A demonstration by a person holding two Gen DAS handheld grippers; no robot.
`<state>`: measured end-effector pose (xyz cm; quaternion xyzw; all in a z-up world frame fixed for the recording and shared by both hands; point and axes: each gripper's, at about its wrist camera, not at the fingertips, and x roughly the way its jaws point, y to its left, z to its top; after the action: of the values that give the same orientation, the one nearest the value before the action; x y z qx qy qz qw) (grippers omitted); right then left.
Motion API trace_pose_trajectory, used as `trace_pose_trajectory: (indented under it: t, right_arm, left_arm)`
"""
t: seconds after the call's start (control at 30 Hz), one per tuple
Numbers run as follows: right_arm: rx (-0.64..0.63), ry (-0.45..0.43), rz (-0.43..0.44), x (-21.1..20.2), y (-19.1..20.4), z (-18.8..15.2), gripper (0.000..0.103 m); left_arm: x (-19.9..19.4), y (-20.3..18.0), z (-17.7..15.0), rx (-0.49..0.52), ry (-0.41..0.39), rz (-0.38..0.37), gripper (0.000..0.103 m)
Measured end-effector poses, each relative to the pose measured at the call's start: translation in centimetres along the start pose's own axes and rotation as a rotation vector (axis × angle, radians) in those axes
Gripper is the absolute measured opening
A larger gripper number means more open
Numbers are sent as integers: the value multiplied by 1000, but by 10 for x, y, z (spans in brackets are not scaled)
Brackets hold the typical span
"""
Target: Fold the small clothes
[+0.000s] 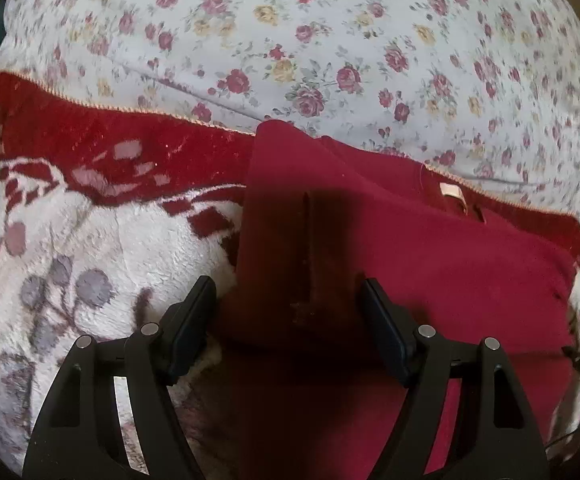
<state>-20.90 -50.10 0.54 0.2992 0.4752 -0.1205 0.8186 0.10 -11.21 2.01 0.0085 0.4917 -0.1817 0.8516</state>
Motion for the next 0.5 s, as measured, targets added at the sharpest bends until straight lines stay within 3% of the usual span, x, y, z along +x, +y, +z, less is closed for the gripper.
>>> trace_pose_trajectory:
  t: [0.1, 0.13, 0.2, 0.23, 0.27, 0.33, 0.4, 0.43, 0.5]
  right_arm:
    - [-4, -45, 23, -24, 8, 6, 9]
    - [19, -88, 44, -36, 7, 9, 15]
    - [54, -145, 62, -48, 5, 14, 47]
    - [63, -169, 66, -50, 5, 20, 70]
    - [66, -185, 57, -48, 7, 30, 73]
    - [53, -176, 30, -34, 17, 50, 73]
    - [29, -106, 46, -8, 24, 66, 69]
    - [32, -54, 66, 7, 24, 72, 62]
    - [51, 26, 88, 37, 24, 79, 39]
  left_arm:
    - [-6, 1, 1, -4, 0, -12, 75]
    - [-8, 2, 2, -9, -1, -19, 75]
    - [-9, 3, 3, -16, 0, -26, 75]
    - [-8, 3, 2, -14, 5, -27, 75]
    - [-7, 2, 1, -6, 9, -21, 75]
    - [-5, -1, 0, 11, 8, -2, 75]
    - [-4, -4, 0, 19, 7, 6, 75]
    - [-3, -3, 0, 18, 8, 6, 75]
    - [0, -3, 0, 14, 12, 3, 75]
